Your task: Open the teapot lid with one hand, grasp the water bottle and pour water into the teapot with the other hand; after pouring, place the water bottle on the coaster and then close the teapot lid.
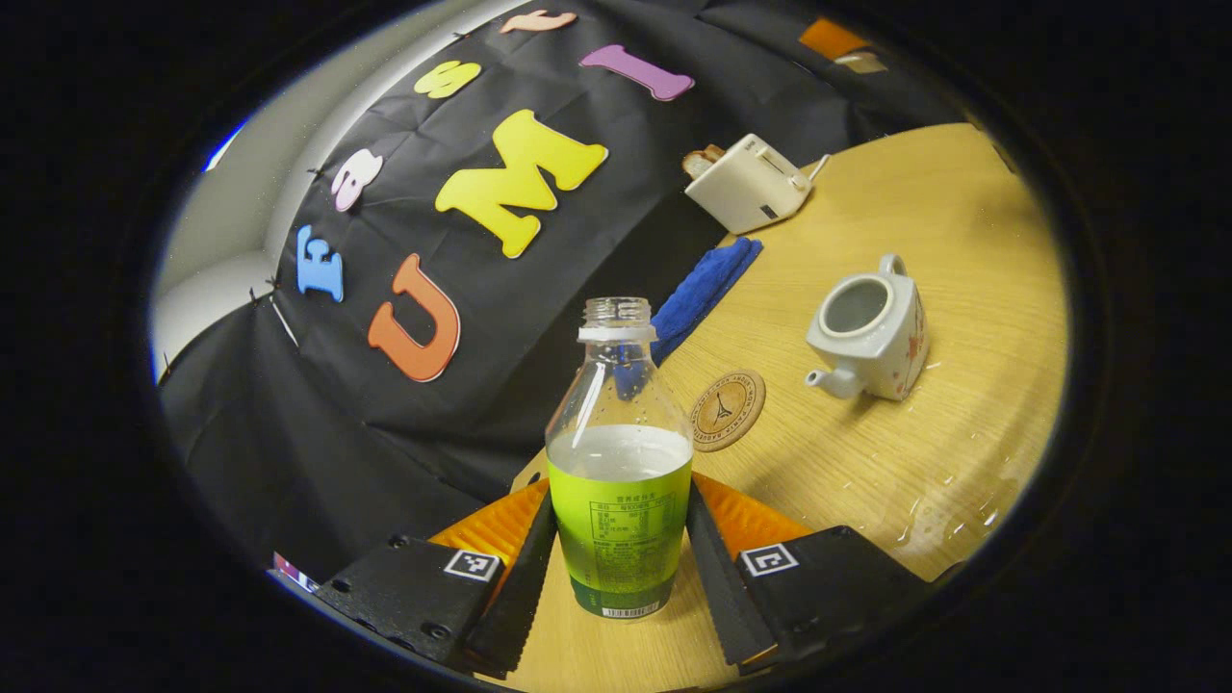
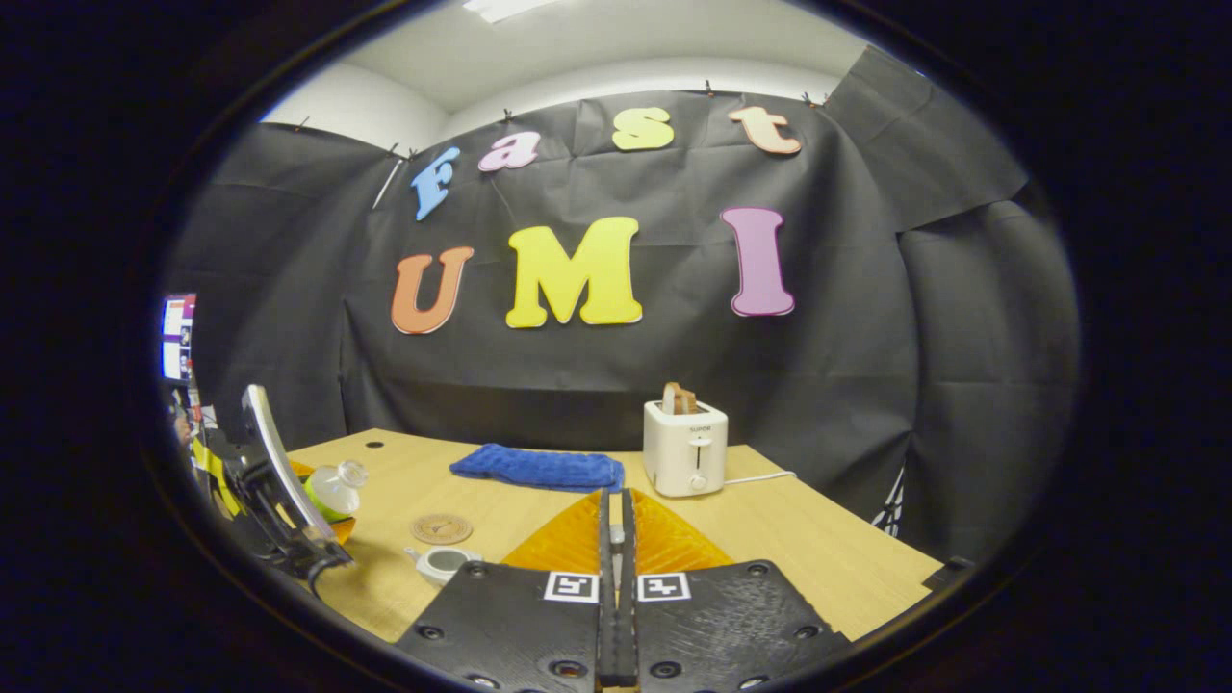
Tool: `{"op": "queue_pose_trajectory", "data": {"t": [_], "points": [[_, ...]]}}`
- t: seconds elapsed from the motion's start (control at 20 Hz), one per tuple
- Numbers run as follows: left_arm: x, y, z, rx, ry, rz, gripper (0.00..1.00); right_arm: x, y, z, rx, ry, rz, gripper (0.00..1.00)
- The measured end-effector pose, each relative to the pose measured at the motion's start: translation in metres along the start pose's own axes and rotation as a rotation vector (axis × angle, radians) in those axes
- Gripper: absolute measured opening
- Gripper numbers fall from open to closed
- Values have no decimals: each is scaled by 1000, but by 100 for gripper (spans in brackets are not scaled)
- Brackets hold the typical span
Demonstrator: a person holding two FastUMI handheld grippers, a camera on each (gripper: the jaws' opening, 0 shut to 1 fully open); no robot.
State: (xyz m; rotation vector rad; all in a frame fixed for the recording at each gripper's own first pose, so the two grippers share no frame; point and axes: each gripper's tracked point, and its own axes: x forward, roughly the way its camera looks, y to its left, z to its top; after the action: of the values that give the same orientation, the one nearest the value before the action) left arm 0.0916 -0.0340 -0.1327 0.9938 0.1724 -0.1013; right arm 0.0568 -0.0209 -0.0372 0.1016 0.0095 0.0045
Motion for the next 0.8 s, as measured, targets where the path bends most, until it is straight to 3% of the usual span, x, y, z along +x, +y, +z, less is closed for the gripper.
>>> {"op": "queue_pose_trajectory", "data": {"t": [0.1, 0.8], "points": [[-4, -1, 3, 81, 11, -9, 72, 1, -5, 0, -2, 2, -13, 1], [-14, -11, 21, 603, 80, -20, 75, 2, -26, 5, -20, -30, -92, 0]]}}
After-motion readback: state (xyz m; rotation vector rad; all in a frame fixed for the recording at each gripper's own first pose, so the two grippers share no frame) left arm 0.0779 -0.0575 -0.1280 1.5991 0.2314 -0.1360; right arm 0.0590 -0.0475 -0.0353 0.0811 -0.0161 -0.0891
